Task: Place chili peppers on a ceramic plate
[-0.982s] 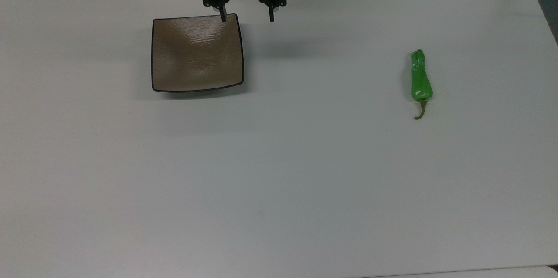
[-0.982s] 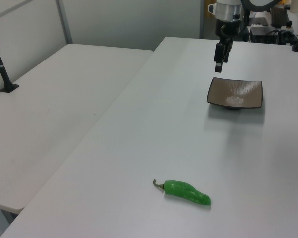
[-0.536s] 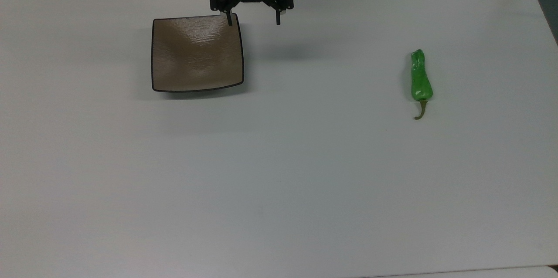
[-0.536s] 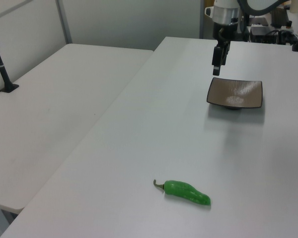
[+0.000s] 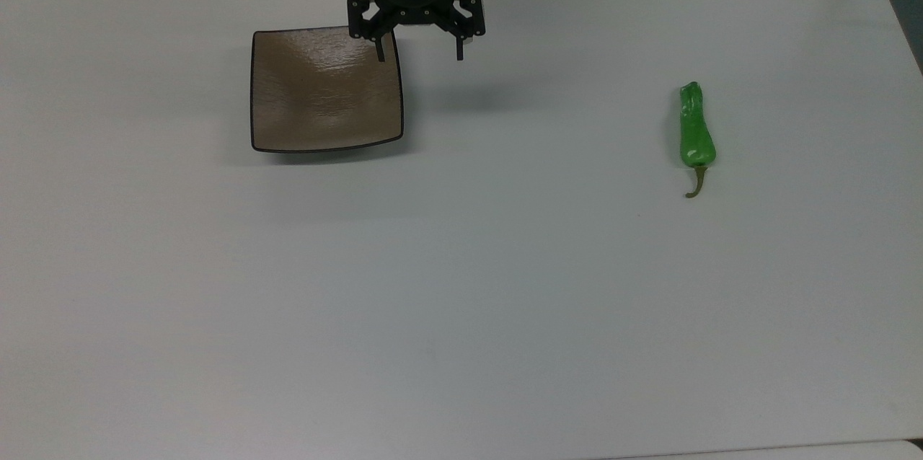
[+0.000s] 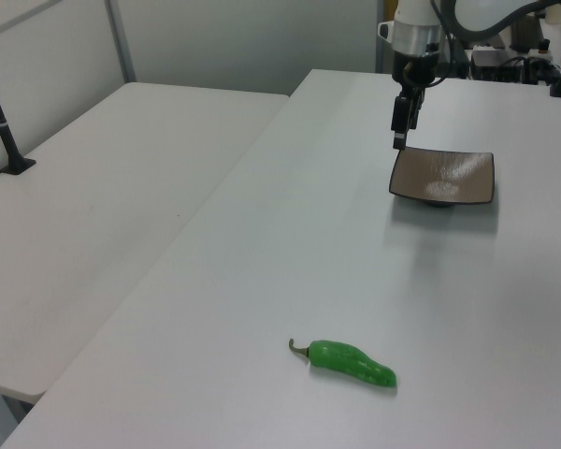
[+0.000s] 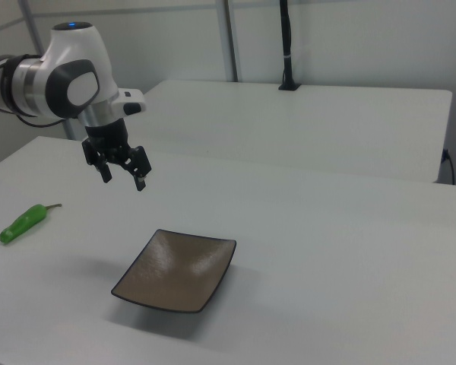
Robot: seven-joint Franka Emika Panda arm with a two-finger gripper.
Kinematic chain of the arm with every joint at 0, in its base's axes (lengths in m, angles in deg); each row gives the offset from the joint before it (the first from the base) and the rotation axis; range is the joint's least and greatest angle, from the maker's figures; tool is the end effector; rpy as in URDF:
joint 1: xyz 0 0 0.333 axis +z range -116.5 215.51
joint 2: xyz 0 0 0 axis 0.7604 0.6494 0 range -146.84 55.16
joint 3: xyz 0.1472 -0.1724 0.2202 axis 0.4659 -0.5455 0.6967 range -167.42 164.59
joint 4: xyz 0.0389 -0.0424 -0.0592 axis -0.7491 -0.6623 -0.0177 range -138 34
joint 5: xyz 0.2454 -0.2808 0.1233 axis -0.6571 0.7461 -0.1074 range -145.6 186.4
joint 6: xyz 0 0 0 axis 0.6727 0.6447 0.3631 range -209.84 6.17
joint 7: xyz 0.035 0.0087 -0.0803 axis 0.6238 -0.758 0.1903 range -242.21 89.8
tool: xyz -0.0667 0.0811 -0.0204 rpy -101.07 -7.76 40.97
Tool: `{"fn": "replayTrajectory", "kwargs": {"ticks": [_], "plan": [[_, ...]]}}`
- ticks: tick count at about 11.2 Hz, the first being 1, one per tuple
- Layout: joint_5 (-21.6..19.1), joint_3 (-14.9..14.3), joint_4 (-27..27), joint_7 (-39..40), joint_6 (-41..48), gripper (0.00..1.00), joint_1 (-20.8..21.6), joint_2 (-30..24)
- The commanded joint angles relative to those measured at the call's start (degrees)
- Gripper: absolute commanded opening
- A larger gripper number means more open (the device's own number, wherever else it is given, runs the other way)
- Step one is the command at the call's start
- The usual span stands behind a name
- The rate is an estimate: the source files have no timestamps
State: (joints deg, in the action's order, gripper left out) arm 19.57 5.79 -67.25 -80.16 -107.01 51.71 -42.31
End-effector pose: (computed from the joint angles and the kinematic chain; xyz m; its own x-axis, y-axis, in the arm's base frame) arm 0.5783 0.0954 0.4966 0.9944 0.0886 0.0579 0.0901 -0.9956 -0.0255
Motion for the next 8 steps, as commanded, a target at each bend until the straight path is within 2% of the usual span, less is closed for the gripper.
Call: {"fn": "replayTrajectory", "kwargs": {"ticks": [1,4,8], "plan": [[1.09,-0.26,1.55,-1.4,0.02,1.0,0.78,0.7],[0.57,0.0,1.9,-1.84,0.73,1.0,0.96,0.43],[-0.14,0.09,1.81,-9.47,-0.33,1.0,5.68,0.43]]}}
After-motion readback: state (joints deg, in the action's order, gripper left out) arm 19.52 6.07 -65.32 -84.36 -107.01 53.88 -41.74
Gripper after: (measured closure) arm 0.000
